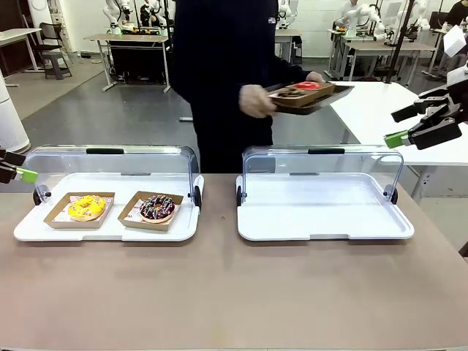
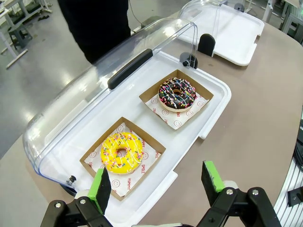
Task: Provide the desired donut to the person.
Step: Place the picked Paper togo box onto the Handle tray extended by the person.
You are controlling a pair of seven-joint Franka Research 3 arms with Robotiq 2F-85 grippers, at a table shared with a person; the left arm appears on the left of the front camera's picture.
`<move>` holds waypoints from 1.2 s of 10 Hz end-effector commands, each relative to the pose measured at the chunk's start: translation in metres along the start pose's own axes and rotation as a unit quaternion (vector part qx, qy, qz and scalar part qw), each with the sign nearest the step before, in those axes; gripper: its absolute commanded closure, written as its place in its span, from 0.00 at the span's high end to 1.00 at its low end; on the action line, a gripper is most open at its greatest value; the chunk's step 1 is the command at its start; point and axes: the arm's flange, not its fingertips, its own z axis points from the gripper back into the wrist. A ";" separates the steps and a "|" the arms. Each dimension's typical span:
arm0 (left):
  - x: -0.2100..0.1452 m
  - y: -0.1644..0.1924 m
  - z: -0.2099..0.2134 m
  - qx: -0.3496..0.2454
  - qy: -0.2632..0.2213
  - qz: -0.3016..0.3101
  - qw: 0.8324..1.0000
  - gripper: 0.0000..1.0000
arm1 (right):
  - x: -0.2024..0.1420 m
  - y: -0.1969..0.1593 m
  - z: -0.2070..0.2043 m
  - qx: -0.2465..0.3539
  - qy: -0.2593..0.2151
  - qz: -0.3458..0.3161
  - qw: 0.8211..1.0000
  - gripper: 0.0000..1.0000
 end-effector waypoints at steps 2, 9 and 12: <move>-0.003 0.002 -0.001 -0.005 -0.009 -0.007 1.000 1.00 | -0.003 0.007 -0.005 -0.020 -0.006 -0.020 1.000 1.00; -0.003 0.002 -0.001 -0.005 -0.009 -0.007 1.000 1.00 | 0.002 0.000 0.003 -0.023 0.010 -0.019 1.000 1.00; -0.003 0.002 -0.001 -0.005 -0.009 -0.007 1.000 1.00 | 0.002 0.000 0.003 -0.023 0.010 -0.019 1.000 1.00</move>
